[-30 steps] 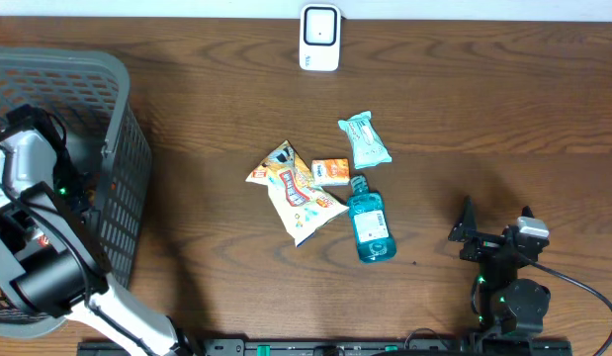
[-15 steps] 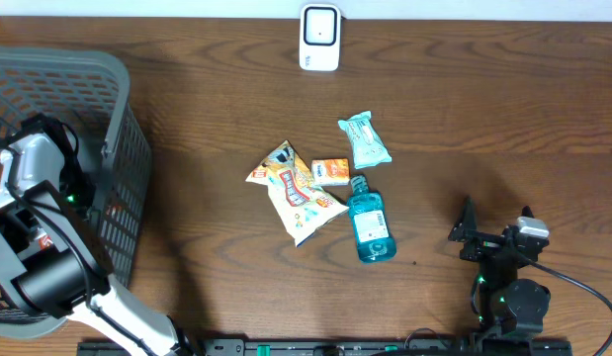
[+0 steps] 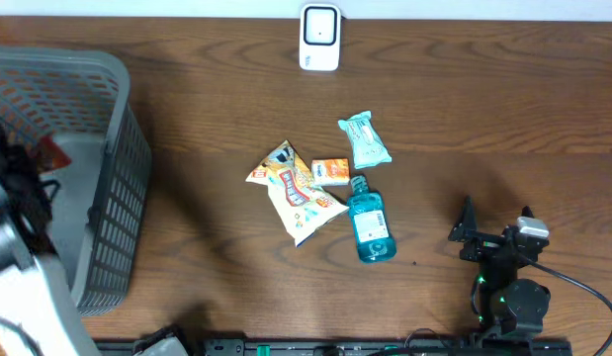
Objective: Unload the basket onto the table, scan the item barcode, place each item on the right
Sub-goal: 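Carry the TOP bar out and drop it right of the bottle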
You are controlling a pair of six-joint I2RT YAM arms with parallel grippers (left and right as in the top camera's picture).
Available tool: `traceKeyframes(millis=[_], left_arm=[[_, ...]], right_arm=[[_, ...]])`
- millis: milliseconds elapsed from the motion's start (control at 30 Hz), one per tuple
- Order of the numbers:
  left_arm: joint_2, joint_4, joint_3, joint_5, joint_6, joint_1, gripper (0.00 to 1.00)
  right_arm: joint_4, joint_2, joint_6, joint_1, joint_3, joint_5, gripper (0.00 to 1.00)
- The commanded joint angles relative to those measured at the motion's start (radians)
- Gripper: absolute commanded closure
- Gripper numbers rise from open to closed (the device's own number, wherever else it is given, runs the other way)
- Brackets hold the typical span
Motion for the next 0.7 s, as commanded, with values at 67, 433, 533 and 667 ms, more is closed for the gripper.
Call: traceKeyframes(millis=[67,433,533,667], left_arm=[[-0.142,0.082,0.01,0.195,0.158,-0.29,0.93],[0.145,0.235,0.01,-0.032,0.34,-1.149,0.93],[0.311,0.356,0.01,-0.032,0.439,-1.267,0.93],[0.514,0.505,0.01,-0.032,0.505,-1.352,0.93]], right_arm=[[-0.004,-0.004,-0.011,-0.006,-0.001,0.005,0.01],[-0.004,-0.004,-0.011,-0.006,-0.001,0.005,0.01],[-0.004,-0.004,-0.011,-0.006,-0.001,0.004,0.01],[-0.004,-0.004,-0.011,-0.006,-0.001,0.005,0.01]])
